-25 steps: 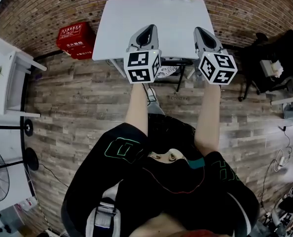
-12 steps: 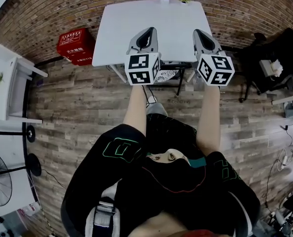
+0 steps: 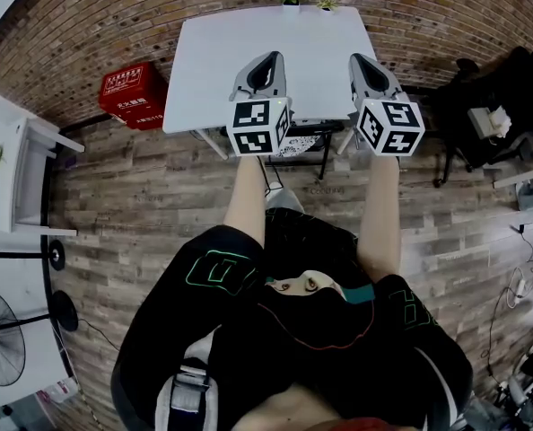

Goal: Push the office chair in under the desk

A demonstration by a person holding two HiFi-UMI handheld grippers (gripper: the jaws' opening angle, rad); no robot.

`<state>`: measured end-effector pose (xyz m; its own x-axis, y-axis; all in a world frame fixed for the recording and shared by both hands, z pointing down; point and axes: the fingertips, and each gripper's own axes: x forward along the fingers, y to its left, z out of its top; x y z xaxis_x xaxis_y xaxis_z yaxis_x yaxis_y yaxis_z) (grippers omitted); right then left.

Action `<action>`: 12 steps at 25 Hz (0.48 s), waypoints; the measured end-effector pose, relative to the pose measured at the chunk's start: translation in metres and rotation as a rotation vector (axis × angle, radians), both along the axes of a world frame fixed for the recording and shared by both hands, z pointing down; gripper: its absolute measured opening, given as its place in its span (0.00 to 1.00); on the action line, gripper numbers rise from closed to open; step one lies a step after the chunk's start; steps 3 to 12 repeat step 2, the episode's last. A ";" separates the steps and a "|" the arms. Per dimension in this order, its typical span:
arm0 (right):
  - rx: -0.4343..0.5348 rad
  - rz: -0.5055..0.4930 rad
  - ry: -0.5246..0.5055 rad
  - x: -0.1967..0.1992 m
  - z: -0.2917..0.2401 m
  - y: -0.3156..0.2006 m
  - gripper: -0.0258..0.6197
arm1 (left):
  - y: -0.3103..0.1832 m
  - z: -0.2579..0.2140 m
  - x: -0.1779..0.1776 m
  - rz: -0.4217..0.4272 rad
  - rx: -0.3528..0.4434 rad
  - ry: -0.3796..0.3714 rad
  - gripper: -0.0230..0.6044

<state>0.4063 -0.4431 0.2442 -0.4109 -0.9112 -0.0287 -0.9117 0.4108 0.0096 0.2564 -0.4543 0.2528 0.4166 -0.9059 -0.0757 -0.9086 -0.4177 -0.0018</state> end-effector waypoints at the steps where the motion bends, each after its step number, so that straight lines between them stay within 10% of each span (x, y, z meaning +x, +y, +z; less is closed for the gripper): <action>1: 0.000 0.001 0.001 0.000 0.000 -0.001 0.04 | -0.002 0.000 0.000 -0.001 0.001 0.000 0.05; 12: 0.000 0.001 0.001 0.001 0.001 -0.003 0.04 | -0.003 0.000 -0.001 -0.003 0.002 0.001 0.05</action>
